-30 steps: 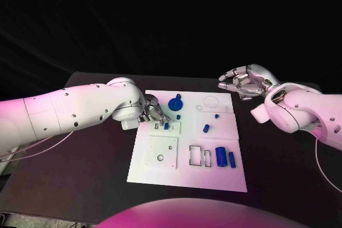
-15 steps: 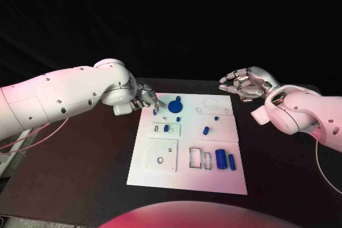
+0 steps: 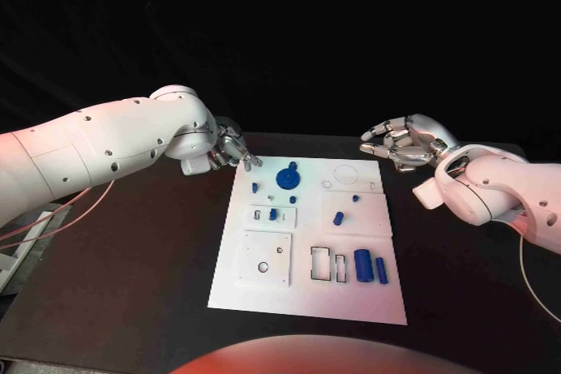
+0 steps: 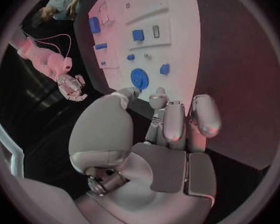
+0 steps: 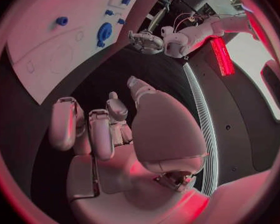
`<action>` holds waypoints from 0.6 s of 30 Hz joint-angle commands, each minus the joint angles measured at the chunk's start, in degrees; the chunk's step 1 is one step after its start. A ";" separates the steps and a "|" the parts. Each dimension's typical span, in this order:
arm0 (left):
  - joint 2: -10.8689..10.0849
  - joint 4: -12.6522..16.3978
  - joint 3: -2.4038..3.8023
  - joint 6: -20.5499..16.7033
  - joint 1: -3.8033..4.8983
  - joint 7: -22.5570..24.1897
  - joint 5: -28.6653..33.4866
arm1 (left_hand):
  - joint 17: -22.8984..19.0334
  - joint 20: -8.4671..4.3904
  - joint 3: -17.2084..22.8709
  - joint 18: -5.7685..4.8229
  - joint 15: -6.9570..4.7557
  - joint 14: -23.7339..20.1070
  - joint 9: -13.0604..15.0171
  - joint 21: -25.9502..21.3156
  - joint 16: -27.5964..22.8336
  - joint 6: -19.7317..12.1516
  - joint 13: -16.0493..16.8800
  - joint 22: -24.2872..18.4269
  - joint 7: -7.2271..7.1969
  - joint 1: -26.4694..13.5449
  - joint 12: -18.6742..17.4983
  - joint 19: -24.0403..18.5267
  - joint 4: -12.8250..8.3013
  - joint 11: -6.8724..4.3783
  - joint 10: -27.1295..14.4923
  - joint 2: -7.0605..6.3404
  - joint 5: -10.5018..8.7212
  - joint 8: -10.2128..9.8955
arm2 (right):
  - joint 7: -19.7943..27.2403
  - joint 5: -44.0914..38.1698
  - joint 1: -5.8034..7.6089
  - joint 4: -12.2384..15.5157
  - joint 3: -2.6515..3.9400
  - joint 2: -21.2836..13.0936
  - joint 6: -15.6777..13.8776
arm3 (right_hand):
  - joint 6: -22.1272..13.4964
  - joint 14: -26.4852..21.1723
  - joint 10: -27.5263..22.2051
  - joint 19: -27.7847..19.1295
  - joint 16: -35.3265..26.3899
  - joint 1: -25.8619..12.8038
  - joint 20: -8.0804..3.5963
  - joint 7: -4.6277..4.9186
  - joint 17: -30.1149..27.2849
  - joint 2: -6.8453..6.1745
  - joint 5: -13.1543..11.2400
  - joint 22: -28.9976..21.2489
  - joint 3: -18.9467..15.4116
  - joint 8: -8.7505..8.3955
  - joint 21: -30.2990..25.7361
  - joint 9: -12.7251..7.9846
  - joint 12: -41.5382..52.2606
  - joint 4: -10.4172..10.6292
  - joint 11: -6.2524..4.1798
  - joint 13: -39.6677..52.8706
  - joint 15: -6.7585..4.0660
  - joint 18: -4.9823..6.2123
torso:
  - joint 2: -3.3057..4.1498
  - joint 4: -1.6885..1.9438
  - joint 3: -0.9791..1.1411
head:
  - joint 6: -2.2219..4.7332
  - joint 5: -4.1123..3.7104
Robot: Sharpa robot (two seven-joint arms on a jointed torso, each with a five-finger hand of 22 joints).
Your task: Assemble the parts on the task board
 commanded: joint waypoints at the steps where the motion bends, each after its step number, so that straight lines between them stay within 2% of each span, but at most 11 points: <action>1: 1.13 -1.56 -0.54 0.91 -0.03 2.17 -4.31 | 0.35 -0.11 -0.48 -0.34 0.00 0.61 -0.12 1.03 0.51 0.62 1.29 1.61 -0.11 0.39 1.40 1.09 0.07 -0.02 0.97 0.14 0.08 0.47 | 0.19 -0.46 -0.04 0.07 0.00 0.05 1.03 | -0.34 2.65 -0.22 -0.42 -0.16 0.22 -0.08 -0.04 0.64 0.00 0.12 1.57 0.12 0.25 -0.28 -0.05 -0.28 0.31 0.03 0.07 -0.16 0.93 | 0.03 0.07 -0.05 | -0.07 0.08; 9: 3.67 -4.52 -1.72 2.85 -0.89 2.18 -5.67 | 0.40 -0.16 -1.26 -0.57 -0.05 0.72 -0.38 1.80 0.60 0.41 2.29 2.75 -0.17 -0.27 2.61 1.84 0.19 -0.06 1.67 -0.07 -0.29 0.50 | 0.22 -0.46 -0.04 0.04 0.00 0.19 1.01 | -0.32 2.63 -0.23 -0.51 -0.20 0.24 -0.08 -0.05 0.57 0.02 0.14 1.45 0.11 0.28 -0.45 -0.05 -0.30 0.34 0.02 0.03 -0.16 0.97 | 0.04 -0.02 -0.09 | -0.33 0.21; 12: 4.28 -5.15 -1.96 3.06 -1.20 1.99 -5.94 | 0.55 -0.23 -2.63 -0.68 -0.16 0.86 -0.64 2.22 0.77 0.51 2.73 3.37 -0.37 -2.05 3.30 2.19 0.24 -0.21 1.94 0.04 -1.39 0.79 | 0.23 -0.46 -0.04 0.03 0.00 0.23 0.99 | -0.32 2.63 -0.23 -0.51 -0.20 0.24 -0.08 -0.05 0.57 0.02 0.14 1.45 0.11 0.28 -0.45 -0.05 -0.30 0.34 0.02 0.03 -0.16 0.97 | 0.03 -0.02 -0.10 | -0.41 0.24; 18: 4.95 -6.16 -2.23 4.13 -1.58 1.65 -6.45 | 0.57 -0.26 -2.92 -0.79 -0.21 0.89 -0.67 2.54 0.80 0.65 3.11 3.89 -0.47 -2.37 3.72 2.49 0.22 -0.27 2.14 0.20 -1.63 0.96 | 0.23 -0.46 -0.04 0.03 0.00 0.26 0.96 | -0.32 2.63 -0.23 -0.51 -0.20 0.24 -0.08 -0.05 0.57 0.02 0.14 1.45 0.11 0.28 -0.45 -0.05 -0.30 0.34 0.02 0.03 -0.16 0.97 | -0.06 0.11 -0.01 | -0.67 0.35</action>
